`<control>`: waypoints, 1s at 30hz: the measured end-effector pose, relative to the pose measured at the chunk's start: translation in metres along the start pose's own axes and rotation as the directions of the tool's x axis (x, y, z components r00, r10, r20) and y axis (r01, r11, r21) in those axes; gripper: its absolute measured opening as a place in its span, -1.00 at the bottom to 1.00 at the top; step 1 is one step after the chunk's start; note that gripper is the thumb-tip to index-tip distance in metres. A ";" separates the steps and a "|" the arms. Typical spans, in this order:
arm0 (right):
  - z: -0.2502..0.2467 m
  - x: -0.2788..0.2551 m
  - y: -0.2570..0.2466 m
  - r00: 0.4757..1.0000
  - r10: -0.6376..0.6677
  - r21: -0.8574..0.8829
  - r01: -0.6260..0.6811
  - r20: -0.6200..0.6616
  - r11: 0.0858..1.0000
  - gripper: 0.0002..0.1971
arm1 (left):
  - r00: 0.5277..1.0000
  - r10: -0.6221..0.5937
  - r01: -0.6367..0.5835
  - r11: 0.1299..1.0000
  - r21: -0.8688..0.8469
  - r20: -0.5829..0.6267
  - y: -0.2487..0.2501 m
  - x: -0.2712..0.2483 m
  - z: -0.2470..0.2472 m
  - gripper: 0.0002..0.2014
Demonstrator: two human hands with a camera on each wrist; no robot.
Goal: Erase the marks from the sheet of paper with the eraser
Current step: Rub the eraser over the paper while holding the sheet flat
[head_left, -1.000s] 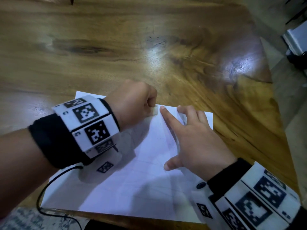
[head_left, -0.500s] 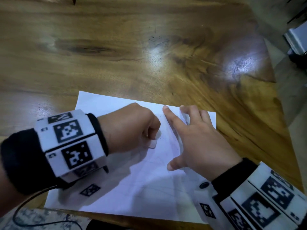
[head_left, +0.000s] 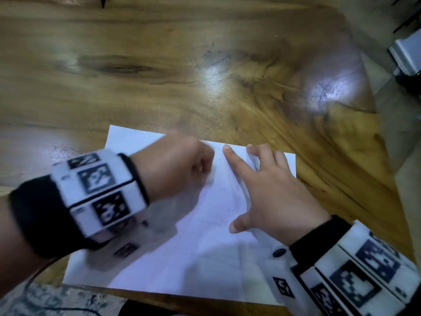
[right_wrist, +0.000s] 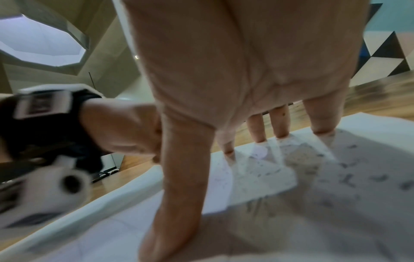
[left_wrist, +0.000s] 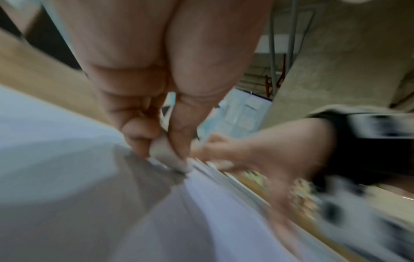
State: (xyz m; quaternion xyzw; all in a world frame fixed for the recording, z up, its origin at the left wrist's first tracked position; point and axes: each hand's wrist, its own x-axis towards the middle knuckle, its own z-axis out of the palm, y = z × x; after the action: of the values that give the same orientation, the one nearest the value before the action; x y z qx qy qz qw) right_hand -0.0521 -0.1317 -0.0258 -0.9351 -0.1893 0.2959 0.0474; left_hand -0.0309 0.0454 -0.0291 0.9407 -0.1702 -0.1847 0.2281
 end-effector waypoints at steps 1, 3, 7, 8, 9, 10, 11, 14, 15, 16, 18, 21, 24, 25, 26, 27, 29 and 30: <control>0.000 0.000 0.000 1.000 0.001 -0.002 -0.001 -0.002 1.000 0.30 | 0.997 -0.024 0.024 1.000 -0.001 -0.079 0.002 0.009 -0.004 -0.96; 0.000 0.000 -0.001 1.000 0.006 -0.002 -0.006 0.001 1.000 0.30 | 0.987 -0.053 0.051 0.998 -0.021 -0.152 0.005 0.017 -0.004 -0.93; -0.001 -0.001 -0.001 1.000 0.003 0.001 -0.003 0.005 1.000 0.30 | 0.998 0.063 -0.063 0.998 -0.021 0.011 0.002 -0.021 0.011 -0.92; -0.001 -0.001 -0.001 1.000 0.002 0.002 -0.002 0.006 1.000 0.30 | 0.994 0.062 -0.060 0.998 -0.029 0.092 0.002 -0.028 0.013 -0.96; -0.001 -0.001 -0.001 1.000 0.002 0.001 -0.002 0.007 1.000 0.30 | 0.989 0.050 -0.044 0.998 -0.042 0.141 0.002 -0.030 0.014 -0.96; -0.001 0.000 -0.001 1.000 0.001 -0.002 -0.001 0.010 1.000 0.30 | 0.990 0.037 -0.029 0.998 -0.054 0.137 0.000 -0.026 0.012 -0.94; -0.001 0.000 -0.001 1.000 0.001 -0.006 -0.001 0.015 1.000 0.29 | 0.996 0.015 -0.011 0.999 -0.049 0.089 0.000 -0.018 0.008 -0.94; -0.001 0.000 -0.001 1.000 0.000 -0.004 0.000 0.014 1.000 0.30 | 0.992 -0.038 0.042 0.999 0.028 -0.122 -0.001 0.010 -0.004 -0.94; -0.002 -0.001 -0.001 1.000 -0.002 0.000 0.002 0.012 1.000 0.29 | 0.989 -0.044 0.048 0.998 0.027 -0.145 -0.003 0.012 -0.005 -0.96; -0.002 -0.002 0.000 1.000 -0.005 0.006 0.005 0.009 1.000 0.29 | 0.988 -0.021 0.024 1.000 0.016 -0.151 -0.005 0.008 -0.003 -0.96; -0.002 -0.003 0.000 1.000 -0.007 0.017 0.007 0.008 1.000 0.28 | 0.996 0.042 -0.042 0.999 -0.003 -0.076 -0.007 -0.014 0.004 -0.87; -0.001 -0.002 0.000 1.000 -0.004 0.025 0.003 0.010 1.000 0.28 | 0.994 0.009 -0.003 0.999 -0.054 0.109 -0.006 -0.039 0.011 -0.93; -0.001 -0.001 0.000 1.000 -0.008 0.018 0.008 0.010 1.000 0.28 | 1.000 -0.010 0.012 0.998 -0.060 0.025 -0.006 -0.023 0.005 -0.95; -0.002 -0.002 0.000 1.000 -0.009 0.013 0.009 0.010 1.000 0.28 | 0.999 -0.020 0.018 0.999 -0.039 -0.046 -0.005 -0.013 0.003 -0.95; -0.002 -0.002 0.000 1.000 -0.010 0.009 0.010 0.011 1.000 0.28 | 0.993 -0.035 0.031 0.999 -0.035 -0.115 -0.004 -0.005 0.000 -0.95; -0.002 -0.002 0.000 1.000 -0.011 0.006 0.011 0.011 1.000 0.29 | 0.985 -0.060 0.053 0.998 -0.045 -0.161 -0.003 0.001 -0.001 -0.96; -0.002 -0.002 0.000 1.000 -0.011 0.008 0.011 0.013 1.000 0.28 | 0.980 -0.043 0.031 0.998 -0.060 -0.196 -0.005 -0.003 0.002 -0.92; -0.002 -0.001 0.000 1.000 -0.012 0.010 0.012 0.013 1.000 0.28 | 0.984 -0.002 -0.008 0.998 -0.056 -0.177 -0.006 -0.012 0.006 -0.88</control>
State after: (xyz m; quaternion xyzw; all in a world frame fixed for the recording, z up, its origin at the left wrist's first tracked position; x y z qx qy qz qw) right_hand -0.0522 -0.1325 -0.0237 -0.9318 -0.1935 0.3026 0.0525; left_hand -0.0421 0.0534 -0.0339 0.9463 -0.1457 -0.1048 0.2690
